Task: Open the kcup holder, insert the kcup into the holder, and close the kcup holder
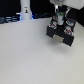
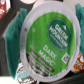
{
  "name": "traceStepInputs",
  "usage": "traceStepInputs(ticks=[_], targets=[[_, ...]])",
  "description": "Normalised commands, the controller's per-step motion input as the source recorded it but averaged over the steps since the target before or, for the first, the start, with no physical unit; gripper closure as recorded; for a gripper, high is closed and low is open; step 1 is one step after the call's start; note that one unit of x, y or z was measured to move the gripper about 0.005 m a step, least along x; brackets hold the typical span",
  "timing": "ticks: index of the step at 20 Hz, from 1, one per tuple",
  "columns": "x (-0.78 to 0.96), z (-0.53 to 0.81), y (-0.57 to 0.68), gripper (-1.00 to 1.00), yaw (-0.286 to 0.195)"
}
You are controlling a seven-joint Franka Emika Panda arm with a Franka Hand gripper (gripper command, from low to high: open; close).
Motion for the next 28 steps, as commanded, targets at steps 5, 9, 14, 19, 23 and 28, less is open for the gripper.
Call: traceStepInputs(ticks=[5,9,14,19,23,28], targets=[[0.29,0.29,0.47,1.00,0.000],[0.33,0.31,0.41,1.00,-0.010],[0.10,0.01,0.09,1.00,-0.003],[0.05,-0.14,0.07,1.00,0.008],[0.04,-0.17,0.03,1.00,0.008],[0.12,-0.15,0.05,1.00,0.002]])
